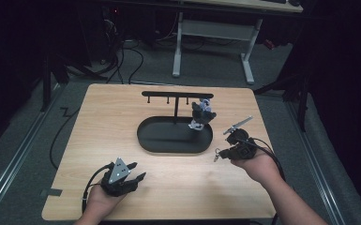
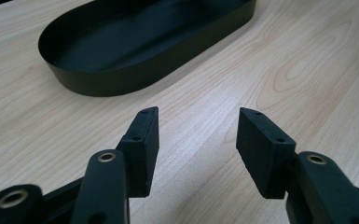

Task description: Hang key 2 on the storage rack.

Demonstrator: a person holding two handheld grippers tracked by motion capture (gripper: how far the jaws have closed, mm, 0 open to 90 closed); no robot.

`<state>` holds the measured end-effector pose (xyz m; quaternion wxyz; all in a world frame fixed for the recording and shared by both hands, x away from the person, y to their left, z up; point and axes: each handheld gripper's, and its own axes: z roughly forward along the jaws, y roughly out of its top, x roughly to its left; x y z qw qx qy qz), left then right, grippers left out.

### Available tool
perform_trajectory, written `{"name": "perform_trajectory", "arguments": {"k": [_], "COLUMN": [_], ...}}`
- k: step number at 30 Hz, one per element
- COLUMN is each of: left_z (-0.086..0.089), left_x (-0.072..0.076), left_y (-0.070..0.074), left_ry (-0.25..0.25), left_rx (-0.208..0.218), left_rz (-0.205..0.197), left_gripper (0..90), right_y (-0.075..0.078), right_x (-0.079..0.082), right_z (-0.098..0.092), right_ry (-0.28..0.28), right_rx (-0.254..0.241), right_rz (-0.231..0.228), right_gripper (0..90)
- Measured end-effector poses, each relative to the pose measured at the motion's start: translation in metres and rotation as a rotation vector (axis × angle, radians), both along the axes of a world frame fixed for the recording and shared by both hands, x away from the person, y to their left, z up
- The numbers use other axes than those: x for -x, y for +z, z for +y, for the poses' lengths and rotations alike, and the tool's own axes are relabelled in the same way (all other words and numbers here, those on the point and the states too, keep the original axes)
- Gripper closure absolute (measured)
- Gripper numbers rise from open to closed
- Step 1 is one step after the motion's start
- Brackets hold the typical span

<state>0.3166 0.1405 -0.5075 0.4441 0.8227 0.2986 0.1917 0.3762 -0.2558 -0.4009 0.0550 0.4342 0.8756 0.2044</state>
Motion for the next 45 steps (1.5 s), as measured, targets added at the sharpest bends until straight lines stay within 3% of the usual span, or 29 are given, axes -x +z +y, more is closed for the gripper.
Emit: {"name": "perform_trajectory", "arguments": {"k": [8,12,23,40,45], "left_z": [0.009,0.012,0.016,0.021,0.022], "left_x": [0.004,0.003,0.001,0.000,-0.001], "left_y": [0.003,0.004,0.004,0.004,0.003], "left_ry": [0.035,0.053,0.067,0.074,0.079], "left_rx": [0.013,0.032,0.036,0.043,0.051], "left_rz": [-0.012,-0.024,-0.022,-0.010,-0.006], "left_gripper": [49.0,48.9,48.5,48.5,48.6], "right_y": [-0.001,0.006,0.017,0.053,0.062], "right_x": [-0.012,-0.020,-0.040,-0.088,-0.102], "right_z": [0.014,0.023,0.039,0.072,0.080], "right_ry": [0.033,0.056,0.077,0.068,0.061], "right_rx": [-0.013,-0.008,0.005,0.019,0.001], "right_rz": [0.019,0.014,0.005,-0.026,-0.035], "right_gripper": [89.0,89.0,89.0,89.1,89.0]}}
